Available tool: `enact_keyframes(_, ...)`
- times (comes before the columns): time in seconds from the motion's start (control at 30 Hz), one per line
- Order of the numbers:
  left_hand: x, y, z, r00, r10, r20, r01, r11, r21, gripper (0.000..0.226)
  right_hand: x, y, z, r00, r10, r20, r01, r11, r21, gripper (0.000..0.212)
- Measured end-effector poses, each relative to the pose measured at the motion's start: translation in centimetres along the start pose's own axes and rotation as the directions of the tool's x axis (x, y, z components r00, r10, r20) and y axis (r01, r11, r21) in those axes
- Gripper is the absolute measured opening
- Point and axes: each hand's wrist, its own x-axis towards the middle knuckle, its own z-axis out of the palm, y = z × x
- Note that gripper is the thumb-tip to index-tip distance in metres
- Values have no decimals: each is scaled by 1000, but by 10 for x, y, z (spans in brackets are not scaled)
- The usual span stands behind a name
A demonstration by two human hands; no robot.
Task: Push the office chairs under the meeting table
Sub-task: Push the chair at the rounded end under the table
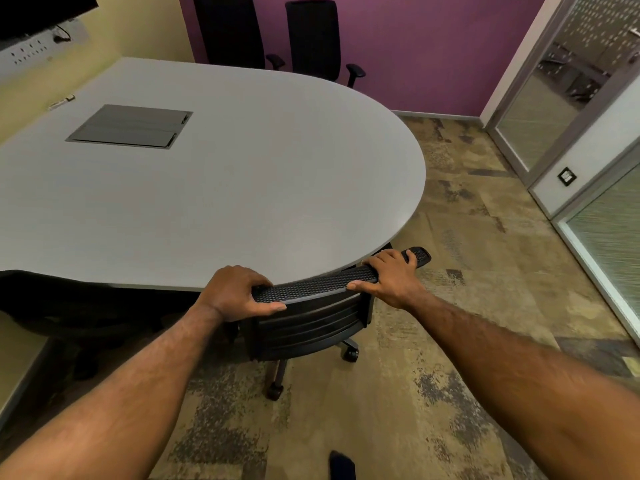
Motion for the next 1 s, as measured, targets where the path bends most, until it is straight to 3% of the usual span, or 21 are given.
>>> enact_keyframes(0.63,34,5,12,995,-102,17,102,994,-28,88,32,30,-5,997,-10,77,8,1000,26,124)
enact_keyframes(1.0,43,13,17,988,-120,101,120,993,3,94,39,40,-13,989,-11,151,8,1000,19,116)
